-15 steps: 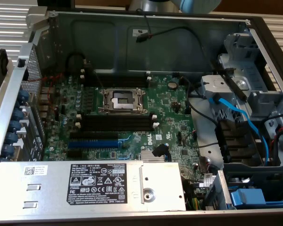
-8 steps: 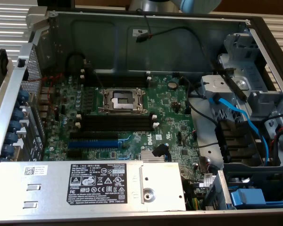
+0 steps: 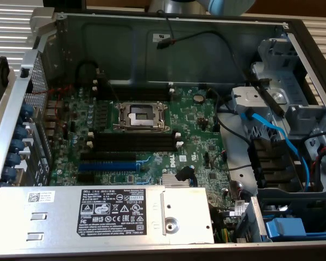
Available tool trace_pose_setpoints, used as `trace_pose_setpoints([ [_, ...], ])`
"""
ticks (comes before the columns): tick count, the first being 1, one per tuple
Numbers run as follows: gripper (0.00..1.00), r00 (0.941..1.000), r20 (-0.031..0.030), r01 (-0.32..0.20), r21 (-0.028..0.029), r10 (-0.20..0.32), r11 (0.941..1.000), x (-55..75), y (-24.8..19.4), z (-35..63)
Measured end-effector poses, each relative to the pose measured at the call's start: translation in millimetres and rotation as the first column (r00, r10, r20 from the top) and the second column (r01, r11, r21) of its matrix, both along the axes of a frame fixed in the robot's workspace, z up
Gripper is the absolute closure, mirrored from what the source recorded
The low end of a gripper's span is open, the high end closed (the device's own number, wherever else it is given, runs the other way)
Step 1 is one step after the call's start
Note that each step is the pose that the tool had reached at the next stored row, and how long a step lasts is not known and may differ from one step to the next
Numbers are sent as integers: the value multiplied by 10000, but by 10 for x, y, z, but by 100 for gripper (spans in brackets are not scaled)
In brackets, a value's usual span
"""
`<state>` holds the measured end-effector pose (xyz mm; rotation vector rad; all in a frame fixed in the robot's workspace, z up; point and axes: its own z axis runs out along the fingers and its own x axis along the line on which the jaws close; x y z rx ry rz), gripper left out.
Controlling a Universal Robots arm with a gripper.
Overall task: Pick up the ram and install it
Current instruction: 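Pick up the ram and move it above insertion slot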
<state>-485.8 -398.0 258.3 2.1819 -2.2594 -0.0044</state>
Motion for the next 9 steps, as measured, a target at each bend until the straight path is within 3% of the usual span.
trace_pose_setpoints([
  [6, 90, 9999, -3, -157, -321, 157, 9994, 0, -13, -24],
  [7, 90, 9998, 0, -182, -364, 182, 9992, 0, -15, -29],
  [9, 90, 9997, 17, -229, -393, 230, 9990, 0, -20, -40],
])
